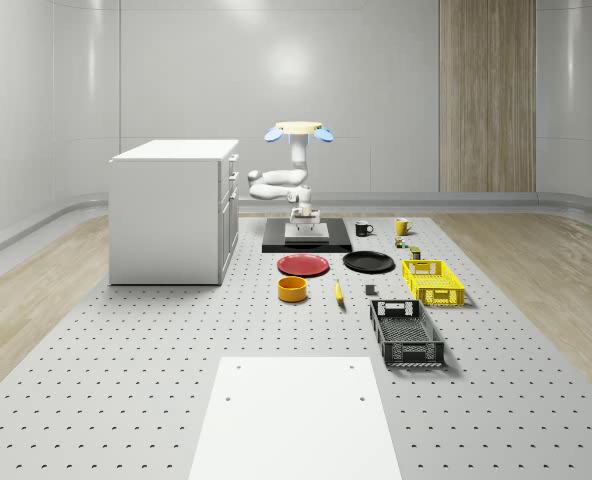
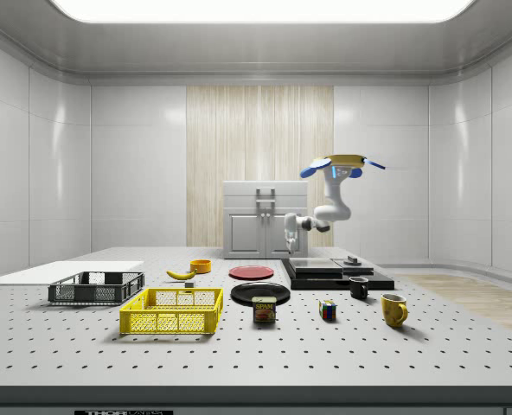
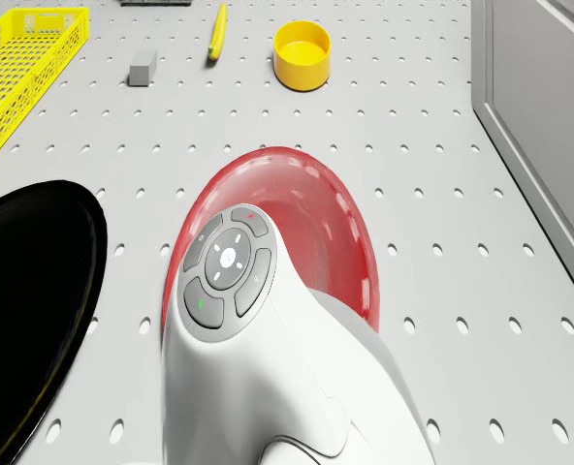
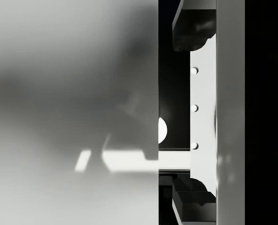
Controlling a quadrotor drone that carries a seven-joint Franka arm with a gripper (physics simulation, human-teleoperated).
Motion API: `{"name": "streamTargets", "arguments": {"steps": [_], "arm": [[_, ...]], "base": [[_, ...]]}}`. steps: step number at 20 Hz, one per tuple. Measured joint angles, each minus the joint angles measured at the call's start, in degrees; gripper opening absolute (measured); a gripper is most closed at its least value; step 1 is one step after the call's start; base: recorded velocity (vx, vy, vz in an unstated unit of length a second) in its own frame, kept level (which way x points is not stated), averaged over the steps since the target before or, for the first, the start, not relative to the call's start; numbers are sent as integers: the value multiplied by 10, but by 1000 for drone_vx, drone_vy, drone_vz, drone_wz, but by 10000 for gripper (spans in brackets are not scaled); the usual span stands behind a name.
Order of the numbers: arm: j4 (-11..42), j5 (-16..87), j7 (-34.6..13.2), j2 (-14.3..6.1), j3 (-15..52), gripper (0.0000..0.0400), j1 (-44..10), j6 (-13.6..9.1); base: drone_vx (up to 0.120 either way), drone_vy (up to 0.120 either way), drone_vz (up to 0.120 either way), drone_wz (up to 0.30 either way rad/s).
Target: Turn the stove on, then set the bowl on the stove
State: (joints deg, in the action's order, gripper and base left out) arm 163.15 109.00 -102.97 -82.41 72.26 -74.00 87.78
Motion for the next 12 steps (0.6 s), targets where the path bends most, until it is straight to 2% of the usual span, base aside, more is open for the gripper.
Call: {"name": "streamTargets", "arguments": {"steps": [12], "arm": [[0, -2, -1, -5, 1, 400, -2, 5]], "base": [[120, 0, 0, 0]]}}
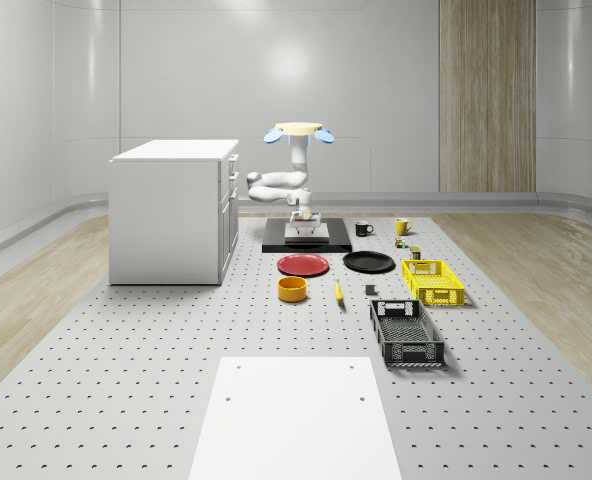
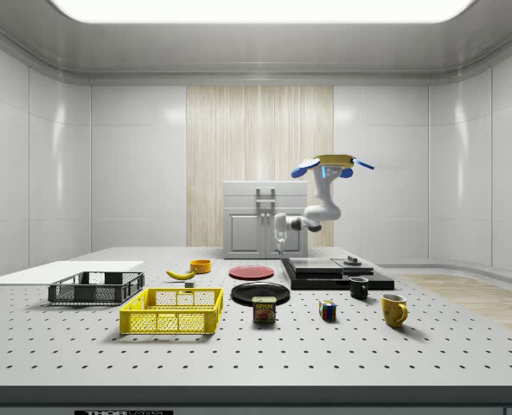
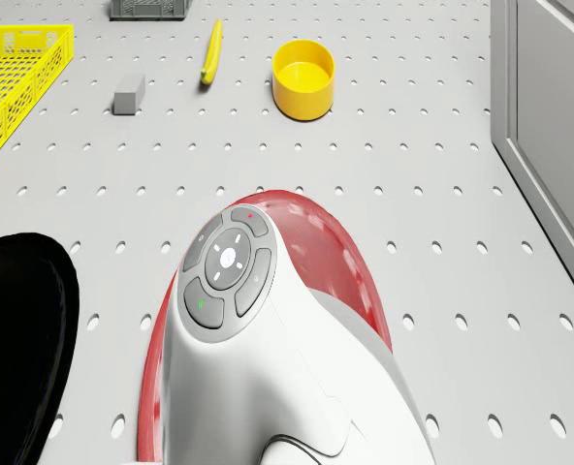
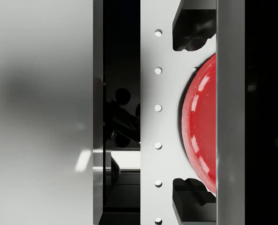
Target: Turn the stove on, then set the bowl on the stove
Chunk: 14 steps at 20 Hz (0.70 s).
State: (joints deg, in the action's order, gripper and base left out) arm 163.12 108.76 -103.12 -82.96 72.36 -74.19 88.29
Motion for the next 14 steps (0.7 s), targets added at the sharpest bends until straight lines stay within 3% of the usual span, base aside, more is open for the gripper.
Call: {"name": "streamTargets", "arguments": {"steps": [14], "arm": [[0, -2, -1, -5, 1, 400, -2, 5]], "base": [[120, 0, 0, 0]]}}
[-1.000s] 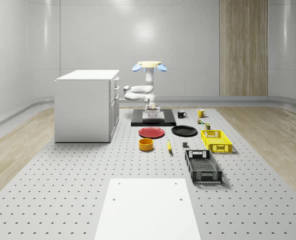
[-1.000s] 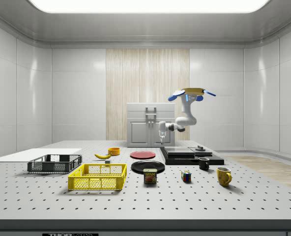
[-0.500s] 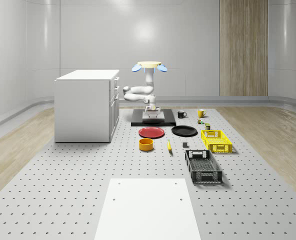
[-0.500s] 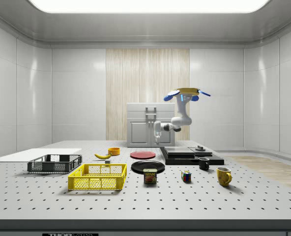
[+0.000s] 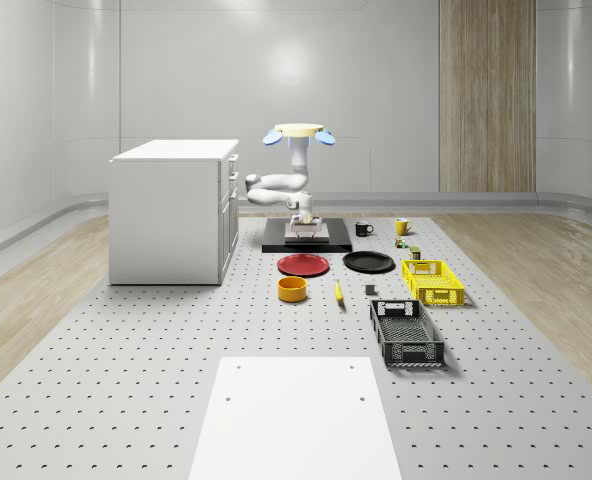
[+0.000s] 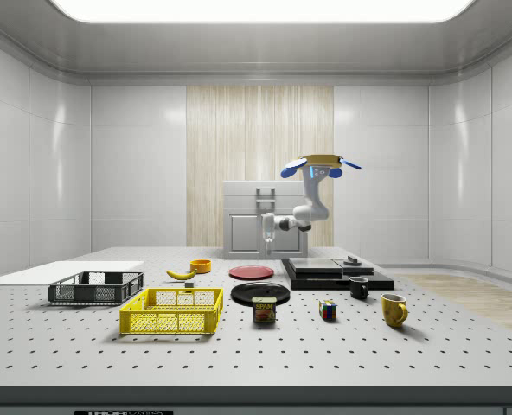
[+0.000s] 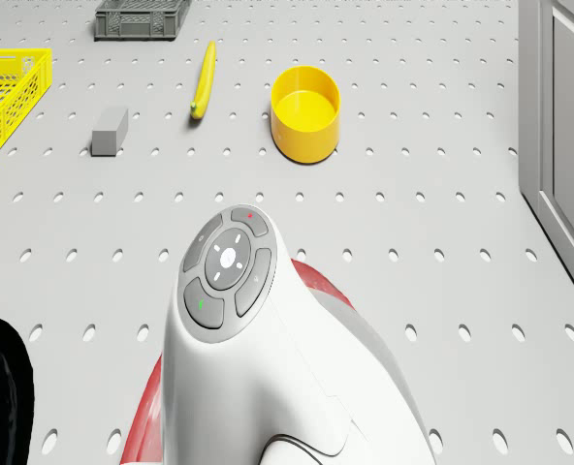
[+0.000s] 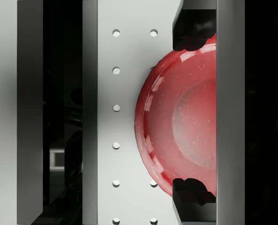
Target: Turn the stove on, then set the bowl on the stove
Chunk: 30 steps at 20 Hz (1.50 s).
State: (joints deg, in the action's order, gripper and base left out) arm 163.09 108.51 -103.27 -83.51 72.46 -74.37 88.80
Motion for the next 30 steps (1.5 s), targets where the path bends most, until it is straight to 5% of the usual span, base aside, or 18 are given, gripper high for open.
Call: {"name": "streamTargets", "arguments": {"steps": [30], "arm": [[-1, -4, -2, -9, 2, 400, -3, 9]], "base": [[120, 0, 0, 0]]}}
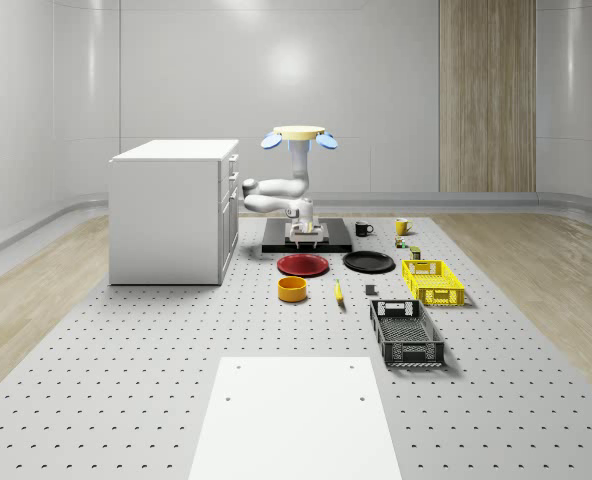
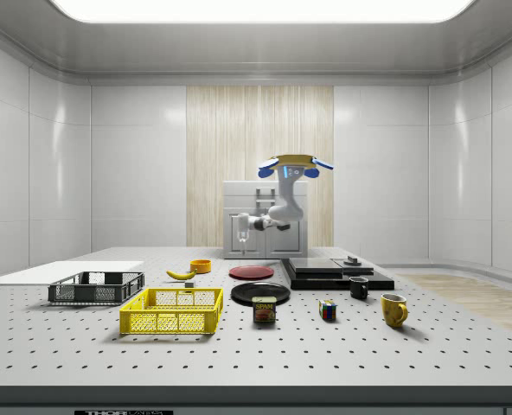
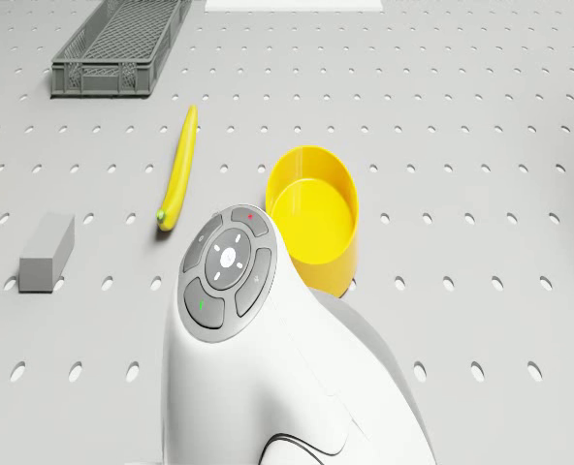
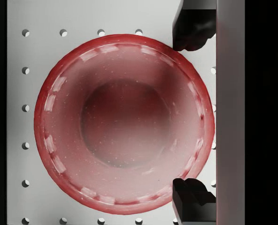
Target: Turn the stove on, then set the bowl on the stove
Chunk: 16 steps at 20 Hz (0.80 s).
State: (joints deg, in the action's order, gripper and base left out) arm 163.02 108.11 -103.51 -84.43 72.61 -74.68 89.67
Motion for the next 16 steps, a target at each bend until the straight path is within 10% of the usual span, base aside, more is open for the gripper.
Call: {"name": "streamTargets", "arguments": {"steps": [16], "arm": [[0, -2, -1, -4, 1, 400, -1, 4]], "base": [[120, 0, 0, 0]]}}
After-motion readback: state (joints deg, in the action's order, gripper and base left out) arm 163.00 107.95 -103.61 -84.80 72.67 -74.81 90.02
